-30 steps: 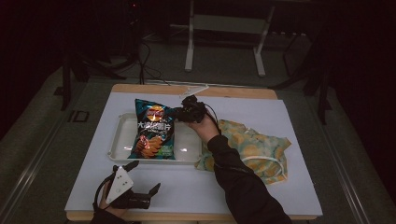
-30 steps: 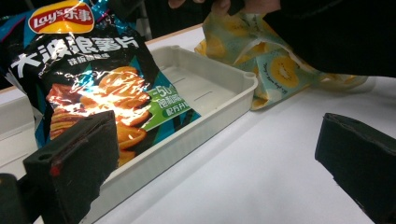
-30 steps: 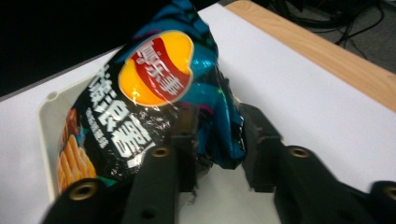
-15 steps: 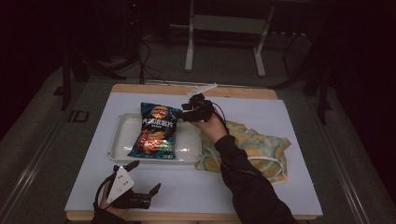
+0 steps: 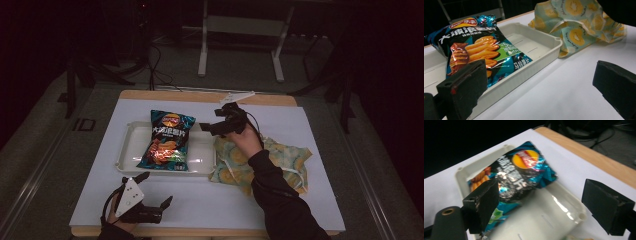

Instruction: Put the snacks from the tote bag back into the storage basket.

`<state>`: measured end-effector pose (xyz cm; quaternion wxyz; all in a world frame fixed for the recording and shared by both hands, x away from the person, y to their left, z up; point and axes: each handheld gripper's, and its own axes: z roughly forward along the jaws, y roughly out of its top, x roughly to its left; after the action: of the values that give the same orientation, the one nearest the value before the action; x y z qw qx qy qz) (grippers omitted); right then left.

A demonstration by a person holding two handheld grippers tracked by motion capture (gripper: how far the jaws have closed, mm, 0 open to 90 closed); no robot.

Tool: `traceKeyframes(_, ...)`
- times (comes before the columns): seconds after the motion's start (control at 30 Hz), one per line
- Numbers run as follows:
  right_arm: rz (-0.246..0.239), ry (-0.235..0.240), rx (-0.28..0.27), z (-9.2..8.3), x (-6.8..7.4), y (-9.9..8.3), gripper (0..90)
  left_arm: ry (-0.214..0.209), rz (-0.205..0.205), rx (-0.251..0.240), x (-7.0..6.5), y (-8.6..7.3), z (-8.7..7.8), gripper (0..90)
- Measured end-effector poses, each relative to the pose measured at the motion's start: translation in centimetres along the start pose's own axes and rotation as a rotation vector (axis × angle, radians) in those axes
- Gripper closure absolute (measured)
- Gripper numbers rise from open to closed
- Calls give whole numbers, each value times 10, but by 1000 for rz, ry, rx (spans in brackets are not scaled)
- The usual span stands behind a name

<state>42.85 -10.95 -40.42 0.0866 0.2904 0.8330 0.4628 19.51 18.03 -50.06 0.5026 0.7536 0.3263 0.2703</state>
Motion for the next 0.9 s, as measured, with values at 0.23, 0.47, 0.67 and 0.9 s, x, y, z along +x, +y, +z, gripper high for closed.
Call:
traceKeyframes(0.23,-7,-56,10,-18,-9,-7,146,-3,0,7,0,0,2,2)
traceKeyframes(0.47,-15,-77,-5,-44,-15,-12,146,-1,1,9,1,0,3,2)
traceKeyframes(0.67,-4,-117,-42,-70,-24,-22,146,0,-1,11,0,0,3,2)
traceKeyframes(0.9,23,-183,-67,-96,-37,-42,146,0,0,12,0,0,4,2)
